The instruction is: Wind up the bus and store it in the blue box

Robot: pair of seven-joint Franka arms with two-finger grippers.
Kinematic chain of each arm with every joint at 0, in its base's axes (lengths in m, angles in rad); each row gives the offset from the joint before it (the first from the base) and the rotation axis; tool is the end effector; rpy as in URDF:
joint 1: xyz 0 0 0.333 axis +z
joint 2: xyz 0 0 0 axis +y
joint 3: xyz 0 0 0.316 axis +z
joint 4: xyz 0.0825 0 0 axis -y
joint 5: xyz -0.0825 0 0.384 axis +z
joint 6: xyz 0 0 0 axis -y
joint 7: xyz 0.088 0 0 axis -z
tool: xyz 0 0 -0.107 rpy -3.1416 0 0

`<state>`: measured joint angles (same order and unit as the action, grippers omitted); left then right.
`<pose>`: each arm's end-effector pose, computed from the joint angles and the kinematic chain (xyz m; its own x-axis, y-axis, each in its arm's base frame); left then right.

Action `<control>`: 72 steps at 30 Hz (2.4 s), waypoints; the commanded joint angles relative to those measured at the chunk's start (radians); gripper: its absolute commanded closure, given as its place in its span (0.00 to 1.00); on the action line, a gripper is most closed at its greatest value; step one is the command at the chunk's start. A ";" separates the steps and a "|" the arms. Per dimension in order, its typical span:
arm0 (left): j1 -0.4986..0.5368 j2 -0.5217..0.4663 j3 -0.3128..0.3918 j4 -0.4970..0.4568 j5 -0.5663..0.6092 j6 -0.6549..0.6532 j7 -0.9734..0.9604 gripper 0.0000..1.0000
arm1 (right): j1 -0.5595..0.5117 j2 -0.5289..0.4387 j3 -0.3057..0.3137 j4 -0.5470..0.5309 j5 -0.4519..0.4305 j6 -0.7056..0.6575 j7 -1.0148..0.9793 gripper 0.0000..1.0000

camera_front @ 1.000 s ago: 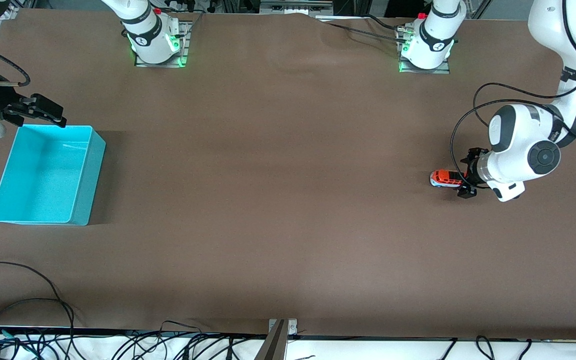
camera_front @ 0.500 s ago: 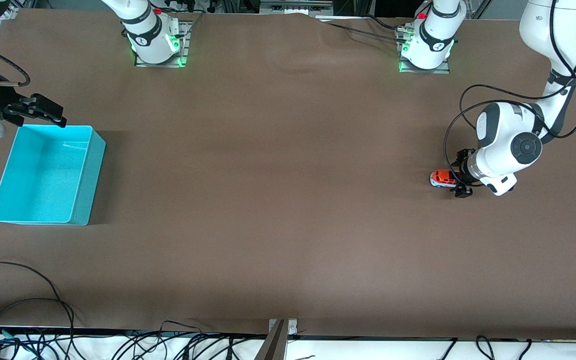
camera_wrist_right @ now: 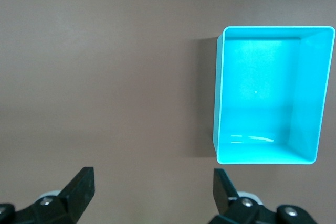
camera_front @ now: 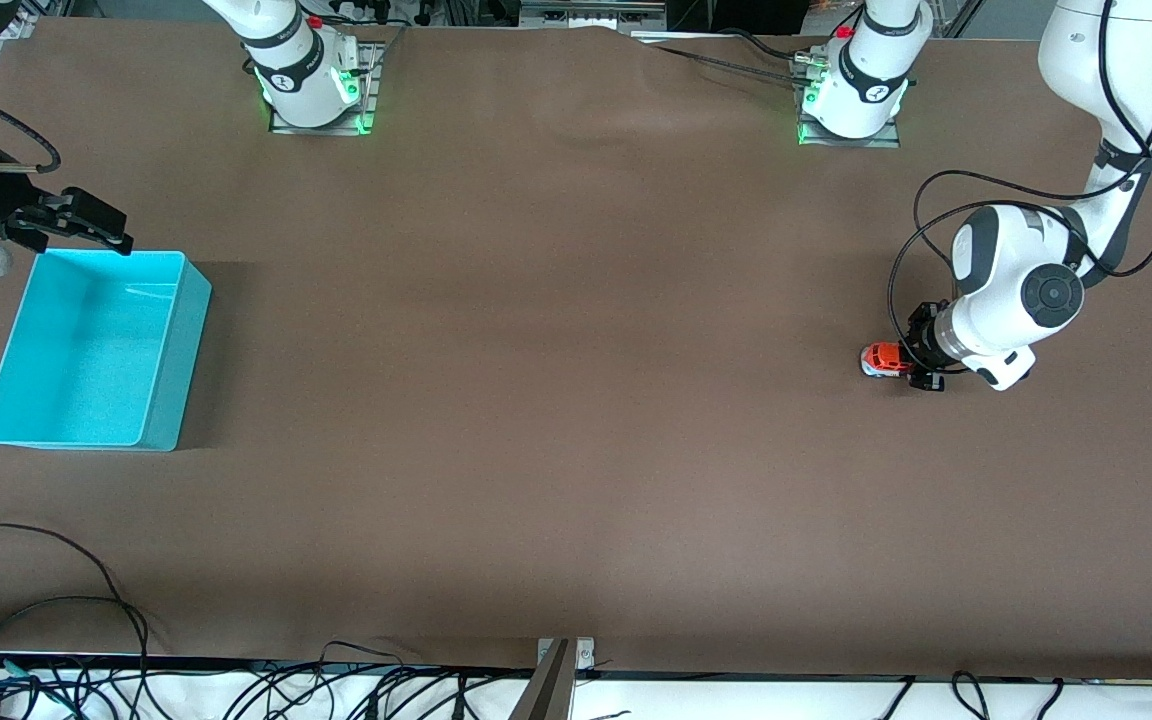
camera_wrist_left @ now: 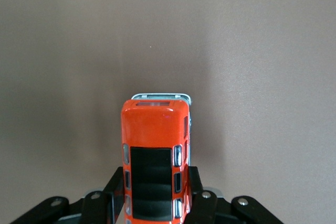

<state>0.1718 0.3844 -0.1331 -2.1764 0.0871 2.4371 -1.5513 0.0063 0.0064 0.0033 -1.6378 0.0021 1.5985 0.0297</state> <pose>0.5488 0.0203 0.2040 0.0437 0.9990 -0.0040 0.9920 -0.0438 -0.1184 0.5565 0.0056 0.5917 0.9988 -0.0202 -0.0457 -0.0202 -0.9998 -0.0008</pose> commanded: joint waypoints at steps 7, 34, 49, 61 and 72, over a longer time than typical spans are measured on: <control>-0.003 -0.004 -0.005 -0.003 0.033 0.002 -0.067 0.82 | 0.001 -0.019 0.001 -0.014 -0.017 -0.006 0.006 0.00; 0.087 0.059 -0.002 0.009 0.197 0.013 -0.010 0.85 | 0.001 -0.020 0.003 -0.014 -0.017 -0.006 0.006 0.00; 0.164 0.083 -0.002 0.010 0.220 0.034 0.097 0.85 | 0.001 -0.019 0.003 -0.014 -0.017 -0.006 0.006 0.00; 0.213 0.091 -0.002 0.024 0.220 0.034 0.164 0.85 | 0.001 -0.019 0.003 -0.014 -0.017 -0.006 0.006 0.00; 0.233 0.097 0.001 0.040 0.221 0.036 0.175 0.85 | 0.003 -0.019 0.003 -0.014 -0.017 -0.006 0.006 0.00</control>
<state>0.3725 0.4105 -0.1329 -2.1482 0.2650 2.4615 -1.3882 0.0063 0.0064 0.0036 -1.6378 0.0021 1.5984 0.0297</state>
